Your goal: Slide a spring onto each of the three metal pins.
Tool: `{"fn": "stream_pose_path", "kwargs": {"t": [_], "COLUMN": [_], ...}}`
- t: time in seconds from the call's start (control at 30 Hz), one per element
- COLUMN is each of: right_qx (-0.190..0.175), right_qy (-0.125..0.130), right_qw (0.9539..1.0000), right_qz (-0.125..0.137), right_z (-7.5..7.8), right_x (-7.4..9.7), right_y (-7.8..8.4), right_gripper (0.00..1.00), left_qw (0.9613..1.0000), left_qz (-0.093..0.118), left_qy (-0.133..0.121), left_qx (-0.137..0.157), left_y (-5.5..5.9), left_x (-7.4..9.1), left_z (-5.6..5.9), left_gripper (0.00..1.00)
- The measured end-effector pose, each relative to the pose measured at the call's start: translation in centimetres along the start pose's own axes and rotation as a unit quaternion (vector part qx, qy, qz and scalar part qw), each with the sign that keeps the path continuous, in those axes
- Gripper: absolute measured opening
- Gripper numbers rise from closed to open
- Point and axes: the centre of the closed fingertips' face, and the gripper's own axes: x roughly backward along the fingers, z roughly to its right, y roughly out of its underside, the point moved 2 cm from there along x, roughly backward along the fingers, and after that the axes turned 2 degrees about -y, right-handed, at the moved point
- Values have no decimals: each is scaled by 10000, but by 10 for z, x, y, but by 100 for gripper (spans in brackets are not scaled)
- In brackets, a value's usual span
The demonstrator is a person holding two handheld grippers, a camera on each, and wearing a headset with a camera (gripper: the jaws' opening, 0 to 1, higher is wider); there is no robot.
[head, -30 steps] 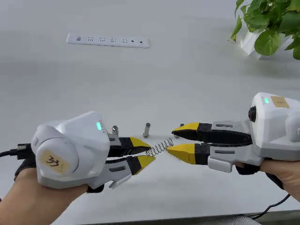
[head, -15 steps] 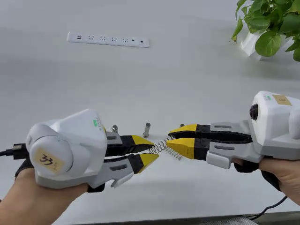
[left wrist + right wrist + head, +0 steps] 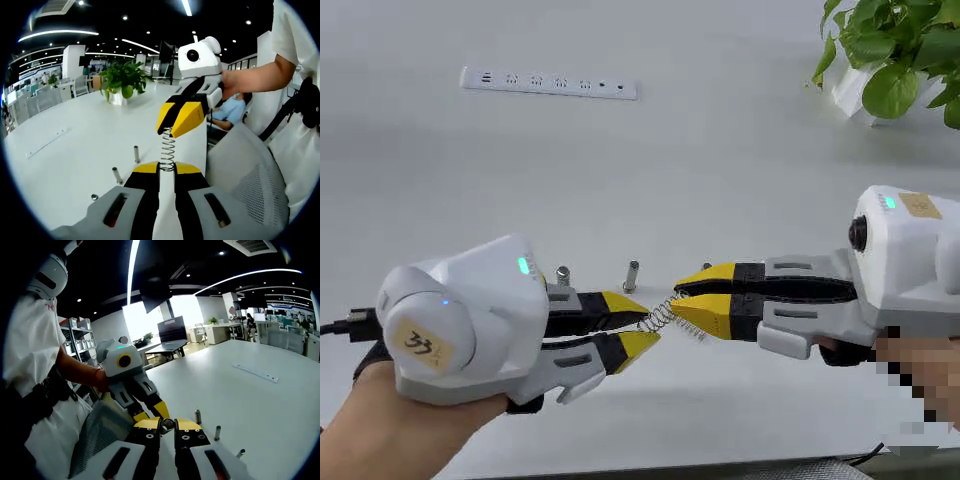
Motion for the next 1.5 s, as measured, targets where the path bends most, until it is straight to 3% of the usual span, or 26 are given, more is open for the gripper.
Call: {"fn": "stream_pose_path", "kwargs": {"t": [0.5, 0.9, 1.37, 1.5], "right_qx": [612, 877, 1129, 1400], "right_qy": [-66, -130, -332, -479], "right_qw": [9971, 9938, 9868, 9782], "right_qz": [-457, -675, -1109, -1459], "right_z": [-7, -7, -9, -8], "right_x": [-7, -7, -7, -3], "right_y": [-5, -5, -2, -1], "right_gripper": [6, 6, 10, 13], "left_qw": [10000, 9999, 9999, 9999], "left_qz": [-10, -10, 56, 79], "left_qy": [58, 93, 107, 98], "left_qx": [-21, -65, -53, -46], "left_y": [1, 0, -1, -1], "left_x": [-1, -2, -2, -3], "left_z": [2, 2, 3, 2], "left_gripper": [6, 6, 6, 6]}}
